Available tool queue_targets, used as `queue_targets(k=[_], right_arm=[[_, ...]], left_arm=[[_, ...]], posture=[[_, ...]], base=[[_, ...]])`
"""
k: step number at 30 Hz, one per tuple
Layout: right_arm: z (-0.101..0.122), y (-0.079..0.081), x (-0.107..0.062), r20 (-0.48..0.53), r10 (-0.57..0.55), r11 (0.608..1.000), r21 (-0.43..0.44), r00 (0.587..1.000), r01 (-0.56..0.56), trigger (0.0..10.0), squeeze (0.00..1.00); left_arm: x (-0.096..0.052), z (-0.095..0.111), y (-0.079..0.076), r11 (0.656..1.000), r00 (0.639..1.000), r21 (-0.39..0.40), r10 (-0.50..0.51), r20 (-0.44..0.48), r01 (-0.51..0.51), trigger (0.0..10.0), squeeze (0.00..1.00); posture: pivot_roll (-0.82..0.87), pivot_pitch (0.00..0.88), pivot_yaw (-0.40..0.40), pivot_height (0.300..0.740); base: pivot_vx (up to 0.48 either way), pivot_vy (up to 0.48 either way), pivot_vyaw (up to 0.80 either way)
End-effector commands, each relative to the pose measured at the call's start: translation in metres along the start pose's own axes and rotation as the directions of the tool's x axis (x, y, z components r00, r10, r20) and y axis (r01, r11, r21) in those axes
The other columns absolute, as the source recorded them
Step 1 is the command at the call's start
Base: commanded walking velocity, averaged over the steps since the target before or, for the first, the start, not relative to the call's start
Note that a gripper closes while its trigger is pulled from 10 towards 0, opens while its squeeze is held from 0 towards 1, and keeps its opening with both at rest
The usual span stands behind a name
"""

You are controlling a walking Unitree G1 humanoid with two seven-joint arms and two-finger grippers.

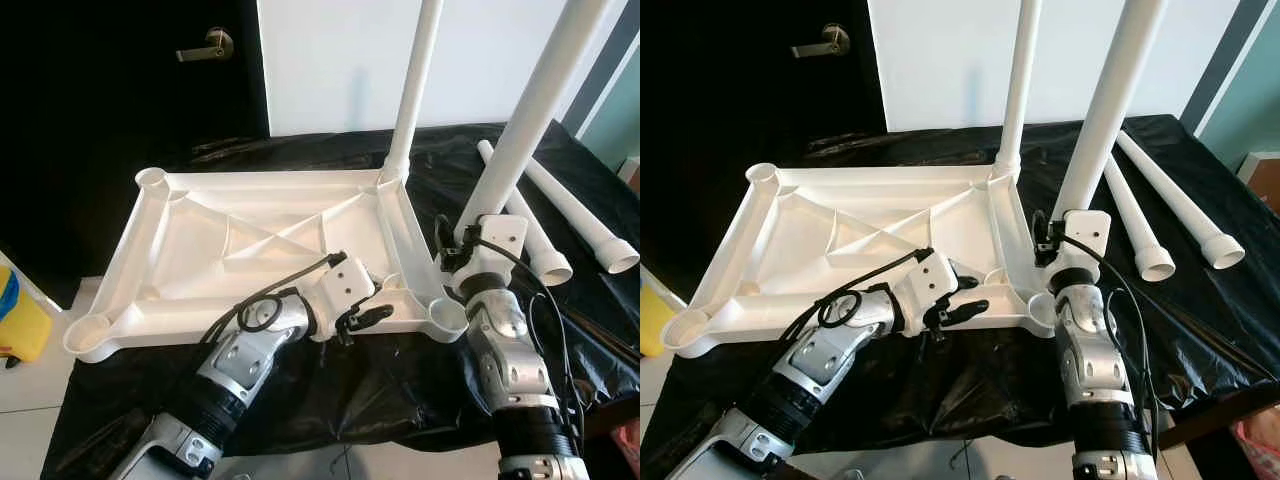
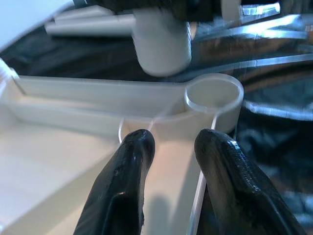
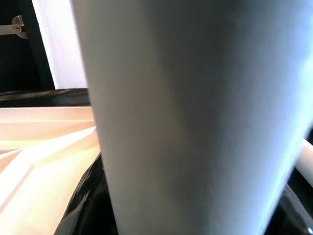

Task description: Building children table

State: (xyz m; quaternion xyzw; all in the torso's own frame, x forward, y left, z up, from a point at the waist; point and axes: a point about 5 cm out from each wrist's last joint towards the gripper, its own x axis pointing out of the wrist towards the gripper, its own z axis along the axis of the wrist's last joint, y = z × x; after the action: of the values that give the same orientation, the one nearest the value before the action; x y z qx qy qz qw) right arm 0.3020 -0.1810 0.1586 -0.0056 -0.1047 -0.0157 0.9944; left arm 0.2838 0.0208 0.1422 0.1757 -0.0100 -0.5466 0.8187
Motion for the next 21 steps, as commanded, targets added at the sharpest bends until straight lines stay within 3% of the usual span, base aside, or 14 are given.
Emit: queue_targets(k=[1,6,21], right_arm=[[0.004,-0.002,-0.005,0.027,0.005,1.000,0.007,1.000,-0.005,10.0,0.00],[-0.003,-0.004,-0.020,0.008,-0.011,1.000,0.018,1.000,0.011,10.0,0.00],[-0.013,-0.002,-0.046,-0.022,0.041,0.999,0.029,0.999,-0.040,10.0,0.00]], left_arm=[[-0.002,0.004,0.002,0.999,0.998,-0.003,0.046,0.037,-0.046,10.0,0.00],[-0.006,0.008,0.005,0.992,0.989,-0.036,0.120,0.081,-0.118,10.0,0.00],[-0.010,0.010,-0.001,0.994,0.991,-0.042,0.107,0.080,-0.104,10.0,0.00]], posture=[[-0.02,0.009,-0.025,0.740],[-0.02,0.016,-0.020,0.740],[-0.03,0.027,-0.013,0.740]], base=[[0.000,0.000,0.00],[0.000,0.000,0.00],[0.000,0.000,0.00]])
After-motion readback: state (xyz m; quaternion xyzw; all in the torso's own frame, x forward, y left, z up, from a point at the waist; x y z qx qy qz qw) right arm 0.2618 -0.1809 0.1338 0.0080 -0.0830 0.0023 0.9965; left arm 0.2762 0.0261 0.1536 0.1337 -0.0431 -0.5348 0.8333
